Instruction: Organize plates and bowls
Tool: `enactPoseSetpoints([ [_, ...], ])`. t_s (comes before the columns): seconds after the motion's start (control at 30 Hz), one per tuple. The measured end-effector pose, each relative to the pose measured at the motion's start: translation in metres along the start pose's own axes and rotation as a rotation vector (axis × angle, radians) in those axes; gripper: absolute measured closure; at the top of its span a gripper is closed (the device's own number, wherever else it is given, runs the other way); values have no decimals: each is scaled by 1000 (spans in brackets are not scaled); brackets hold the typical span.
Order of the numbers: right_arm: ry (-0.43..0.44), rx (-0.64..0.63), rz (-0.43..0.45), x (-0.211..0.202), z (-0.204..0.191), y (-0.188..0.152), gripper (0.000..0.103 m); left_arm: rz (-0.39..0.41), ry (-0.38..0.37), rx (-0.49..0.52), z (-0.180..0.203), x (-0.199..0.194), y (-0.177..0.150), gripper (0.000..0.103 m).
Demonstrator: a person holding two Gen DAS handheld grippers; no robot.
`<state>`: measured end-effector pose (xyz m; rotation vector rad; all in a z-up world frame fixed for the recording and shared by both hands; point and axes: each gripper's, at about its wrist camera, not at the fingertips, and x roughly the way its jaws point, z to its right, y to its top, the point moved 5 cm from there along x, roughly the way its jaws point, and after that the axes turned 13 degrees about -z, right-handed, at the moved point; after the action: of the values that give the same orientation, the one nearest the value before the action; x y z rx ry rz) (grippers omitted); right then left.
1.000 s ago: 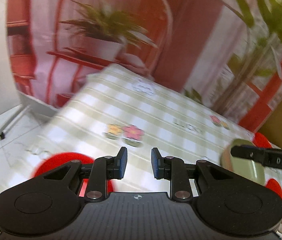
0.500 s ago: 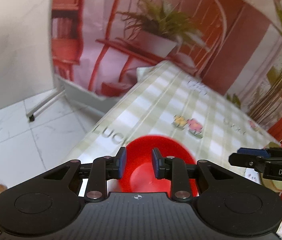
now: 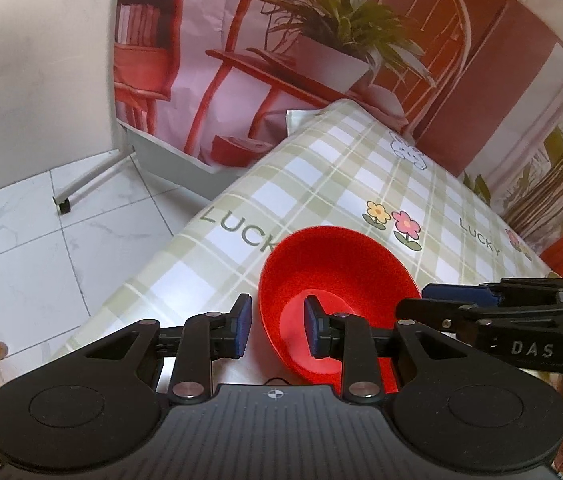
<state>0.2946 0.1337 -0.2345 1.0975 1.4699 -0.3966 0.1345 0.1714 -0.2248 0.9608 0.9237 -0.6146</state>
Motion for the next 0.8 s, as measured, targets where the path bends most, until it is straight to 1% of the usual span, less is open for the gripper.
enactPoseSetpoints([
  [0.17, 10, -10, -7, 3, -3, -6, 75, 1, -9, 5, 4, 5, -5, 75],
  [0.23, 18, -7, -4, 3, -4, -7, 77, 4, -9, 14, 6, 6, -6, 77],
  [0.27, 21, -3, -4, 3, -4, -7, 81, 3, -9, 16, 6, 6, -7, 79],
  [0.53, 4, 28, 57, -17, 1, -19, 81, -7, -6, 49, 18, 5, -7, 80],
  [0.8, 0, 129, 122, -42, 28, -39, 81, -13, -37, 120, 49, 5, -9, 80],
])
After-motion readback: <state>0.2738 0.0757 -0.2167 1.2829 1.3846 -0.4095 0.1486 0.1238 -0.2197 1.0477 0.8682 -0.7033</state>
